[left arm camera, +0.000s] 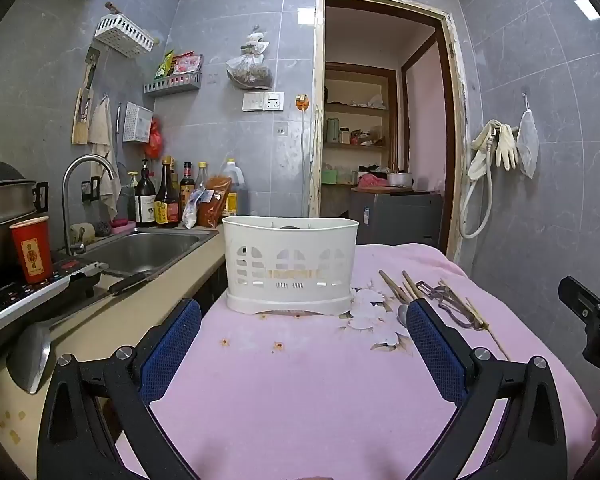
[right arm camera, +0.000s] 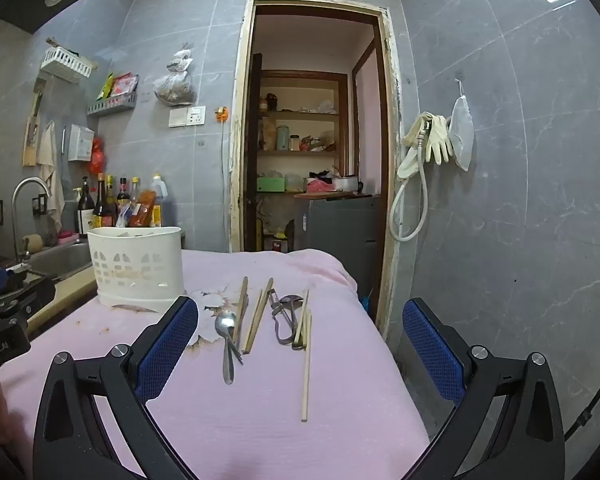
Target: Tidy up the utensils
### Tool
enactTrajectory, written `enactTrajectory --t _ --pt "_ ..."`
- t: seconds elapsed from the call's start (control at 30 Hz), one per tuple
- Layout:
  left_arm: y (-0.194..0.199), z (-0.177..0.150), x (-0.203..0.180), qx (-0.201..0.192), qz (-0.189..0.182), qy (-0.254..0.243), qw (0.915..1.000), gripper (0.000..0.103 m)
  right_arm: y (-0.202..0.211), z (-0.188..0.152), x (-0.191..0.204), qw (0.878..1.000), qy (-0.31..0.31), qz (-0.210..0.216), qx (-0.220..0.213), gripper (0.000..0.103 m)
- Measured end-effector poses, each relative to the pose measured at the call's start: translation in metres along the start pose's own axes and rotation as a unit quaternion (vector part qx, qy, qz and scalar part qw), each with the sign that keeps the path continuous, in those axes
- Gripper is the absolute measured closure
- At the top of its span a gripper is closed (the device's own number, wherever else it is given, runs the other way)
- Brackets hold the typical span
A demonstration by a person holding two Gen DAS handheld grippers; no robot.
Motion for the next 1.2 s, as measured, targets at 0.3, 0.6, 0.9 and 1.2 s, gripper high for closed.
enactTrajectory --t 0.3,0.6,0.9,1.2 --pt "-0.003 0.001 -0.005 0.004 0.001 -0.005 1.0000 0.002 0.000 0.000 -0.004 1.000 -0.001 0.003 0.004 0.000" --pt "-0.004 -0.001 -0.010 0.005 0.000 -0.007 1.0000 0.002 -0.001 -0.001 0.001 1.000 0.005 0.000 0.003 0.000" --pt "-0.005 -0.002 -0.010 0.005 -0.001 -0.006 1.0000 0.002 -0.001 -0.004 0.001 1.000 0.007 0.000 0.005 0.000" --pt "-0.005 -0.004 -0.005 0.007 -0.003 -0.005 1.0000 0.002 -0.002 -0.006 0.002 1.000 0.009 0.000 0.006 0.000"
Point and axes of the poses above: each gripper's, at about its wrist camera, not at the fingertips, and y roughly against the way its jaws point, x to its left, z to its top, the point moved 7 cm from there along -y, roughly the way its jaws point, and after that the axes turned 11 degrees about x, right-handed, at the moved point
